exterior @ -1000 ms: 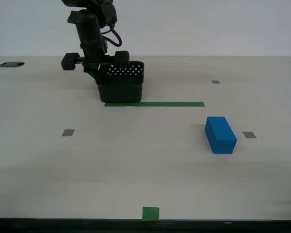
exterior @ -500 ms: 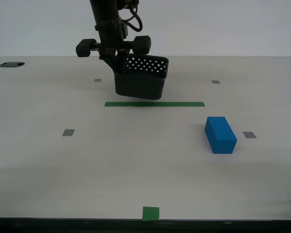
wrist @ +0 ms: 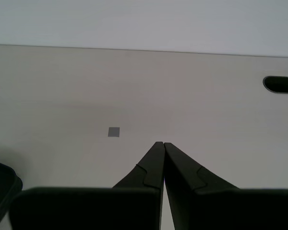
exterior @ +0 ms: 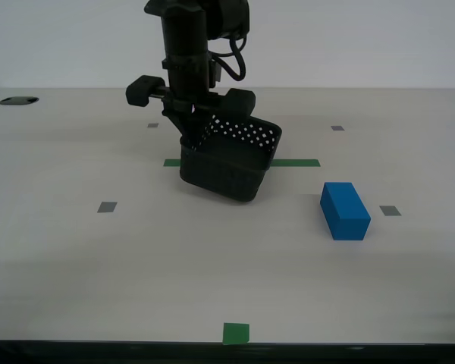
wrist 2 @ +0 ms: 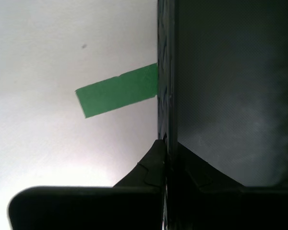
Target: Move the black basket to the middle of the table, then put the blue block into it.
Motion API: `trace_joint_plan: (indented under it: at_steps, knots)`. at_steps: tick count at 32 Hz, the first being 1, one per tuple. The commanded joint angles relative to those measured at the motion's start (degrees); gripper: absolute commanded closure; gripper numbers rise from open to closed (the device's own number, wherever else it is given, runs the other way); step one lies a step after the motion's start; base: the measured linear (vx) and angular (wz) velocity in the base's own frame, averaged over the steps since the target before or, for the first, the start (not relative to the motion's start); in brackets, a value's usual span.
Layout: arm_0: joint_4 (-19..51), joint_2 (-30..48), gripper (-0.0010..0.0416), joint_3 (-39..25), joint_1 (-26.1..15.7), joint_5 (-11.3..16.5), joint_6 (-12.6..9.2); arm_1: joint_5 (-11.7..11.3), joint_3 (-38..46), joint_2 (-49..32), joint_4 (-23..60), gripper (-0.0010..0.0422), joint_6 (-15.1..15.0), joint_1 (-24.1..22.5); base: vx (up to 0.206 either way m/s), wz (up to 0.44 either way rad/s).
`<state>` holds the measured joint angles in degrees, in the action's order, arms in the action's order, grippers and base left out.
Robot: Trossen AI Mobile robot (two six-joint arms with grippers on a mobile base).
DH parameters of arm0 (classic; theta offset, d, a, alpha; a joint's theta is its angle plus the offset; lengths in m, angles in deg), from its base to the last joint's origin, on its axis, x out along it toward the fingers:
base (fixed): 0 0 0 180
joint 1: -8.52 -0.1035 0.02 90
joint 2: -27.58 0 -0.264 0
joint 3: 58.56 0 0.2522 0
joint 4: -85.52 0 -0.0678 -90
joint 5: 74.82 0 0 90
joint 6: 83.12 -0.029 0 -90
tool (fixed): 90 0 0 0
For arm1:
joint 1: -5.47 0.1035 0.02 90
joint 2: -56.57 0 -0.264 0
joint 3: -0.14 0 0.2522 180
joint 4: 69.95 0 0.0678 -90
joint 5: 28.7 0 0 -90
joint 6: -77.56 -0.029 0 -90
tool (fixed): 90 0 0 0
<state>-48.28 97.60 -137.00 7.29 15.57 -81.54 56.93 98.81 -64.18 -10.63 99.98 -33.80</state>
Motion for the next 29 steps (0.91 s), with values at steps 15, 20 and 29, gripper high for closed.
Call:
trace_joint_plan:
  at_steps: [15, 20, 29]
  knots:
    - [4.17, 0.00, 0.0405, -0.07, -0.44, 4.68, 0.07, 4.79, 2.27, 0.24, -4.33, 0.0207, 0.02, 0.94, 0.000, 0.000]
    - [13.20, -0.02, 0.0406, -0.07, -2.45, 8.13, -0.07, 3.34, 9.81, 0.44, -3.41, 0.0233, -1.51, 3.80, 0.000, 0.000]
    - [26.14, -0.02, 0.0406, -0.07, -12.04, 9.31, -3.37, 0.24, 26.45, 0.44, 1.03, 0.0392, -15.15, 12.11, 0.000, 0.000]
